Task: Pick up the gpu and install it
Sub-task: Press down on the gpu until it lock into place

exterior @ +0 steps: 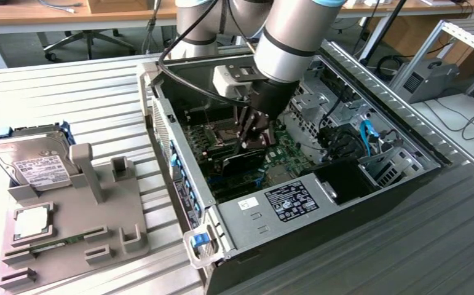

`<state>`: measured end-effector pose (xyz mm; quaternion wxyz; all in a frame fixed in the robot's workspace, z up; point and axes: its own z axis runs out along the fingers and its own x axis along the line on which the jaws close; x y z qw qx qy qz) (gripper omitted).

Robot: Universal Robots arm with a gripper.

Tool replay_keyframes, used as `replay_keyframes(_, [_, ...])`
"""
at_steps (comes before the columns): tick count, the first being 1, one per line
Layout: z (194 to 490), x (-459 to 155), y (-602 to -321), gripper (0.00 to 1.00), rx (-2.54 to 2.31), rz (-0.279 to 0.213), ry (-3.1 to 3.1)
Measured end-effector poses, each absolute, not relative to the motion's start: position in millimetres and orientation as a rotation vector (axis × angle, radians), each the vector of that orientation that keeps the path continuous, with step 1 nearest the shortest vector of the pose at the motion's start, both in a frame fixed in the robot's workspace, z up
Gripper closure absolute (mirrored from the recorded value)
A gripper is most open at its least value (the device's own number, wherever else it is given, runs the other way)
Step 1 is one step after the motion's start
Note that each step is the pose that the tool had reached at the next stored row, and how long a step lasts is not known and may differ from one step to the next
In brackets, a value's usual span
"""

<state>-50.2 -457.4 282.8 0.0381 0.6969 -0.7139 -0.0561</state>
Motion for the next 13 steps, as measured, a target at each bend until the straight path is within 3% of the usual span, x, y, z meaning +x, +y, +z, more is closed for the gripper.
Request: replay_keyframes(13, [285,-36,-457,0.89,2.138,-0.173,-2.190])
